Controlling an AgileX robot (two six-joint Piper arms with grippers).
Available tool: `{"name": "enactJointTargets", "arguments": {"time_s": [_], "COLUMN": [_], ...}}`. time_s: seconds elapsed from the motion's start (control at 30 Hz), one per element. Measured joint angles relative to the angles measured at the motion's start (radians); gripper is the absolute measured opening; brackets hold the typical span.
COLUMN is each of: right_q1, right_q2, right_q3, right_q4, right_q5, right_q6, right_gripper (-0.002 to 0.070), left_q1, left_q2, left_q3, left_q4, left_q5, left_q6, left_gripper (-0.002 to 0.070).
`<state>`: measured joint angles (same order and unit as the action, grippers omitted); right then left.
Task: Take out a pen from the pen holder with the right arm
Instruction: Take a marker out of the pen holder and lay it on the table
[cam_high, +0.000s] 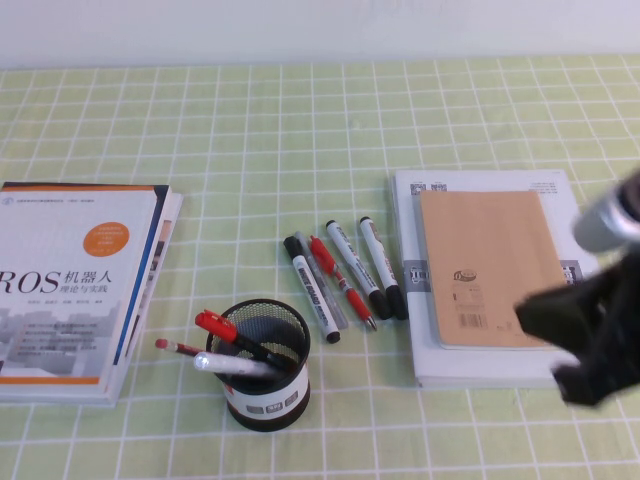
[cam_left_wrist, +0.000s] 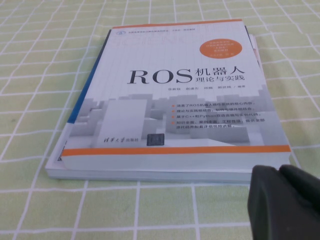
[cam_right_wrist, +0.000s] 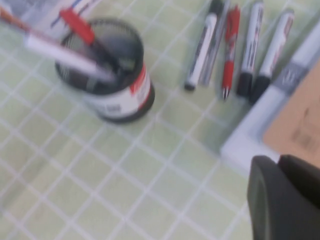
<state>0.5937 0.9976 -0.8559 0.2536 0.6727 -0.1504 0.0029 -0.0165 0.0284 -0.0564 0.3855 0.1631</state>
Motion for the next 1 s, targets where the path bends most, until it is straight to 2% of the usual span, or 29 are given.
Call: {"name": "enactJointTargets", "arguments": {"time_s": [0.33,0.6,0.77,1.0], "right_q1": [0.000,-0.005,-0.146,-0.370], "right_q2": [-0.169,-0.211,-0.313,-0.585], "right_q3": [0.171,0.316,0.478,0.715], "right_q4": [-0.066,-0.081,-0.075,-0.054], "right_q5": [0.045,-0.119,-0.266,-0.487], "right_q6": [0.000,0.000,0.000,0.000], "right_gripper": [-0.0012,-0.0012,-0.0012,-0.0013], "left_q1": [0.000,0.000,0.000,0.000], "left_q2": [0.000,0.000,0.000,0.000], "left_q3": [0.000,0.000,0.000,0.000], "left_q4": [0.000,0.000,0.000,0.000], "left_q5": [0.000,0.000,0.000,0.000], "left_q6": [0.000,0.000,0.000,0.000], "left_gripper": [-0.0006,-0.0006,-0.0006,-0.0006]}}
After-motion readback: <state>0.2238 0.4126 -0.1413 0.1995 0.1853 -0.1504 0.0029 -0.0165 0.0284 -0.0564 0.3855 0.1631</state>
